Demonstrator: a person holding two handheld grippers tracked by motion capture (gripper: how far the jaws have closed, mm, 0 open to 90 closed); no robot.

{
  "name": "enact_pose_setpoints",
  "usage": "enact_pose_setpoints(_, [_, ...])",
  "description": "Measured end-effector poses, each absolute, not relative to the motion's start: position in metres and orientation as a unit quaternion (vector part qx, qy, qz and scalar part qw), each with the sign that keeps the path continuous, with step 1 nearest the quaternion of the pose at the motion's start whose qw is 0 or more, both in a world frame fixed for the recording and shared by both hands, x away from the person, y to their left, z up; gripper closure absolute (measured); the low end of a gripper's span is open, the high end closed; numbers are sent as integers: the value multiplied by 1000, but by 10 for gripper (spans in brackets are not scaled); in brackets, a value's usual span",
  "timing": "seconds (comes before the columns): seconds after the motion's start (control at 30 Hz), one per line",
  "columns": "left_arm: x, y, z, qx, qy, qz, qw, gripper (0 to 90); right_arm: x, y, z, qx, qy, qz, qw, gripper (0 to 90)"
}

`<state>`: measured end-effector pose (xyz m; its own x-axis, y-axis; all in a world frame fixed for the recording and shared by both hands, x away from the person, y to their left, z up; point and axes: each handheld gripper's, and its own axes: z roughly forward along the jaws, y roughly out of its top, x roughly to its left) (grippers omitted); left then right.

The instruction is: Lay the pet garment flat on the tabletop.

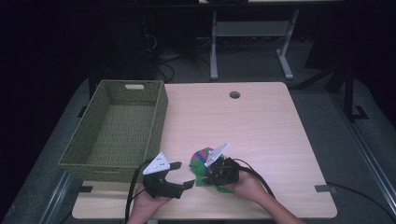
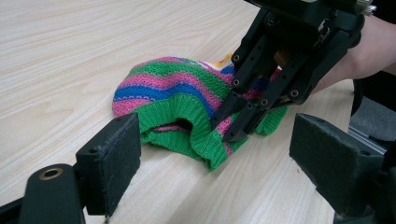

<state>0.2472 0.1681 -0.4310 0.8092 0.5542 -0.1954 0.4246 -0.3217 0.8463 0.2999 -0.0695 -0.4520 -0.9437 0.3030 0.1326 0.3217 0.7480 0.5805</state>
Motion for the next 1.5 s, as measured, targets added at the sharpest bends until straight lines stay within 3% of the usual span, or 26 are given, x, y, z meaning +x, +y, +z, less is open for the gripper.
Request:
enact_pose_setpoints(0.5, [247, 166, -431, 810, 300, 64, 500, 162, 302, -84, -430, -180, -922, -343, 13, 825])
enact_pose_setpoints(1.03, [249, 167, -431, 808, 302, 68, 502, 162, 309, -112, -373, -198, -898, -393, -12, 827])
enact_pose_setpoints(1.5, [253, 154, -426, 811, 294, 73, 500, 166, 310, -134, -344, -207, -877, -434, -15, 827])
